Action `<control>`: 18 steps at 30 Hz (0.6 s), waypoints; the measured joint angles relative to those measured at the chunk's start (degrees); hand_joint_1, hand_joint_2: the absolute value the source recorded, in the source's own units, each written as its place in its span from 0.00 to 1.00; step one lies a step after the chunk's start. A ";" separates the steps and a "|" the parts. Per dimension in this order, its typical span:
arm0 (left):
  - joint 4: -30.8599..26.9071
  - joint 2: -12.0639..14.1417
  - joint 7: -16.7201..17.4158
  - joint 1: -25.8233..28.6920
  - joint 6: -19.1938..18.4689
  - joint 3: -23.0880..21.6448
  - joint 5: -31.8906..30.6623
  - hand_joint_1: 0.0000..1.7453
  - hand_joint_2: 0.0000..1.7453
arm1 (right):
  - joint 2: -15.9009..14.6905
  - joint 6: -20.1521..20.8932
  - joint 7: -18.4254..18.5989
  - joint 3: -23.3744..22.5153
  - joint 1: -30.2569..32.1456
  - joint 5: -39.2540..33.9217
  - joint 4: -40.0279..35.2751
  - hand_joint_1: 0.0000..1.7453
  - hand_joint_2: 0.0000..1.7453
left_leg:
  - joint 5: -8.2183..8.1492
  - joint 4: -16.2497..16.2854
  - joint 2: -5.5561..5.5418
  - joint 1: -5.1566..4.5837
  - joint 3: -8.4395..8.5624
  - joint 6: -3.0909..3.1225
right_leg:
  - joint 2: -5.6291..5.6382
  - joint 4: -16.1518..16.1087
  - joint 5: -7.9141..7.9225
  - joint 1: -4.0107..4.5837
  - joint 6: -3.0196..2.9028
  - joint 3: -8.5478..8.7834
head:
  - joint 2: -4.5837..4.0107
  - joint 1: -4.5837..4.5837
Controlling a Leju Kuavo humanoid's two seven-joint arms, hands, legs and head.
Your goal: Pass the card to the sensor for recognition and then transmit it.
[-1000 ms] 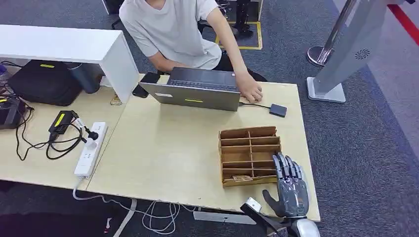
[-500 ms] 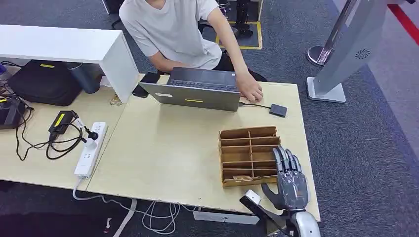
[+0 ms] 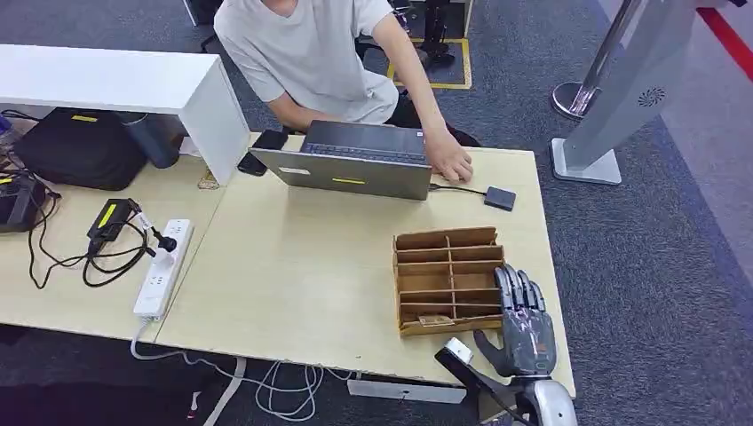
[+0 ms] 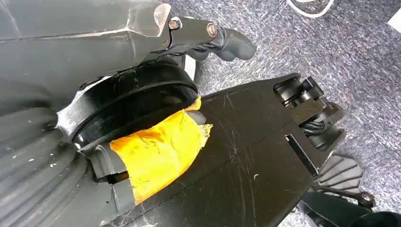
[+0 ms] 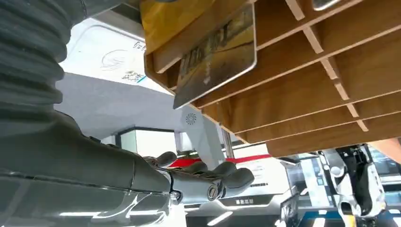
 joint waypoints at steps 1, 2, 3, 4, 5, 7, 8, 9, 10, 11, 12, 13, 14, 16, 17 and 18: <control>0.00 0.00 0.00 0.00 0.00 0.00 0.09 0.00 1.00 | 0.02 -0.04 0.00 -0.26 0.11 0.00 0.09 0.00 1.00 | 0.00 0.00 0.00 0.00 0.00 0.00 | 0.00 0.00 0.00 0.00 0.00 0.00 | 0.00 0.00; 0.00 0.00 0.00 0.00 0.00 0.00 0.15 0.00 1.00 | 0.00 -0.07 0.00 -0.53 0.23 -0.04 0.17 0.00 1.00 | 0.00 0.00 0.00 0.00 0.00 0.00 | 0.00 0.00 0.00 0.00 0.00 0.00 | 0.00 0.00; 0.00 0.00 0.00 0.00 0.00 0.00 0.17 0.00 1.00 | 0.00 -0.11 0.00 -0.77 0.40 -0.04 0.22 0.00 1.00 | 0.00 0.00 0.00 0.00 0.00 0.00 | 0.00 0.00 0.00 0.00 0.00 0.00 | 0.00 0.00; 0.00 0.00 0.00 0.00 0.00 0.00 0.26 0.00 1.00 | 0.00 -0.17 -0.07 -0.96 0.59 -0.04 0.24 0.00 1.00 | 0.00 0.00 0.00 0.00 0.00 0.00 | 0.01 0.00 0.00 0.00 0.00 0.00 | 0.00 0.00; 0.00 0.00 0.00 0.00 0.00 0.00 0.33 0.00 1.00 | 0.00 -0.22 -0.15 -1.09 0.79 -0.04 0.28 0.00 1.00 | 0.00 0.00 0.00 0.00 0.00 0.00 | 0.01 0.00 0.00 0.00 0.00 0.00 | 0.00 0.00; 0.00 0.00 0.00 0.00 0.00 0.00 0.35 0.00 1.00 | 0.00 -0.22 -0.37 -1.38 1.20 0.09 0.28 0.00 1.00 | 0.00 0.00 0.00 0.00 0.00 0.00 | 0.00 0.00 0.00 0.00 0.00 0.00 | 0.00 0.00; 0.00 0.00 0.00 0.00 0.00 0.00 0.44 0.00 1.00 | 0.00 -0.22 -0.50 -1.58 1.37 0.13 0.28 0.00 1.00 | 0.00 0.00 0.00 0.00 0.00 0.00 | 0.00 0.00 0.00 0.00 0.00 0.00 | 0.00 0.00; 0.00 0.00 0.00 0.00 0.00 0.00 0.48 0.00 1.00 | 0.00 -0.20 -0.52 -1.80 1.49 0.31 0.28 0.00 1.00 | 0.00 0.00 0.00 0.00 0.00 0.00 | 0.01 0.00 0.00 0.00 0.00 0.00 | 0.00 0.00; 0.00 0.00 0.00 0.00 0.00 0.00 0.50 0.00 1.00 | 0.00 -0.20 -0.67 -1.93 1.60 0.46 0.24 0.00 1.00 | 0.00 0.00 0.00 0.00 0.00 0.00 | 0.01 0.00 0.00 0.00 0.00 0.00 | 0.00 -0.02; 0.00 0.00 0.00 0.00 0.00 0.00 0.52 0.00 1.00 | 0.00 -0.20 -0.90 -1.99 1.75 0.70 0.09 0.00 1.00 | 0.00 0.00 0.00 0.00 0.00 0.00 | 0.01 0.00 0.00 0.00 0.00 0.00 | 0.00 0.00; 0.00 0.00 0.00 0.00 0.00 0.00 0.59 0.00 1.00 | 0.00 -0.17 -1.23 -1.99 1.95 1.01 -0.24 0.00 1.00 | 0.00 0.00 0.00 0.00 0.00 0.00 | 0.01 0.00 0.00 0.00 0.00 0.00 | 0.00 0.00; 0.00 0.00 0.00 0.00 0.00 0.00 0.68 0.00 1.00 | 0.02 -0.11 -1.42 -1.97 2.15 1.16 -0.64 0.00 1.00 | 0.00 0.00 0.00 0.00 0.00 0.00 | 0.01 0.00 0.00 0.00 0.00 0.00 | 0.00 0.00; 0.00 0.00 -0.02 0.00 0.00 0.00 0.72 0.00 1.00 | 0.06 -0.07 -1.57 -1.95 2.33 1.38 -1.01 0.00 1.00 | 0.00 0.00 0.00 0.00 0.00 0.00 | 0.00 0.00 0.00 0.00 0.00 0.00 | 0.00 -0.02; 0.00 0.00 -0.04 0.00 0.00 0.00 0.85 0.00 1.00 | 0.19 -0.02 -1.68 -1.88 2.56 1.64 -1.77 0.00 1.00 | 0.00 0.00 0.00 0.00 0.00 0.00 | 0.01 0.00 0.00 0.00 0.00 0.00 | 0.00 0.00; 0.00 0.00 -0.15 0.00 0.00 0.00 0.85 0.00 1.00 | 0.30 -0.02 -1.75 -1.79 2.69 1.81 -2.10 0.00 1.00 | 0.00 0.00 0.00 0.00 0.00 0.00 | 0.01 0.00 0.00 0.00 0.00 0.00 | 0.00 0.00; 0.00 0.00 -0.17 0.00 0.00 0.00 0.90 0.00 1.00 | 0.37 0.00 -1.79 -1.77 2.80 1.95 -2.34 0.00 1.00 | 0.00 0.00 0.00 0.00 0.00 0.00 | 0.01 0.00 0.00 0.00 0.00 0.00 | 0.00 0.00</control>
